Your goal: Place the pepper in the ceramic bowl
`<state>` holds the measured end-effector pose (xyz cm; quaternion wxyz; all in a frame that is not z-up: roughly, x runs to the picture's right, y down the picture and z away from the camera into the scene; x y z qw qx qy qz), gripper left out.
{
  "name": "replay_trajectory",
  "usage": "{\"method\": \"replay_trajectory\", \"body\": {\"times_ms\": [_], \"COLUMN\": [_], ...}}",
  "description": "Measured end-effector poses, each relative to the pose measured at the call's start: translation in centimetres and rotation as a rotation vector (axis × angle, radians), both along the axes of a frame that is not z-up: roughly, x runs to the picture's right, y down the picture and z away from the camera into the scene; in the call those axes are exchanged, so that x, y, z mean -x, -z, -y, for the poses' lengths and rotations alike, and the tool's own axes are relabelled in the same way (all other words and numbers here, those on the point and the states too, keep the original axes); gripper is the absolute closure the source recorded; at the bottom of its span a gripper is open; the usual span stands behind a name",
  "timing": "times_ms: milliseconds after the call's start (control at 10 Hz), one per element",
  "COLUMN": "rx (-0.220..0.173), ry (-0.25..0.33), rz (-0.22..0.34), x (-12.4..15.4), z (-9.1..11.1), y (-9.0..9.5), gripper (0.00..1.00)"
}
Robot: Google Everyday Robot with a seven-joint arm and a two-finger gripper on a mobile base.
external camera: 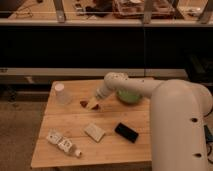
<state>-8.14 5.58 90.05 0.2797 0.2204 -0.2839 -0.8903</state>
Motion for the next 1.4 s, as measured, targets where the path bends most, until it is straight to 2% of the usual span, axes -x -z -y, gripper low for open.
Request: {"method": "replay_trajectory", "body": {"times_ms": [300, 700, 1000, 1200, 1400], "rx": [-0.007, 0.015, 0.042, 0.063, 0.077], "ry": [0.028, 0.054, 0.068, 0.094, 0.116], "rz": [-0.018, -0.037, -0.042, -0.041, -0.047], "x": [0.1, 0.3, 0.3, 0.8, 1.0], "z": [-1.2, -2.9, -4.0, -4.6, -4.9], "y": [-1.6, -2.5, -2.5, -2.4, -2.3], "gripper": [0.2, 0.22, 0.48, 0.72, 0.91]}}
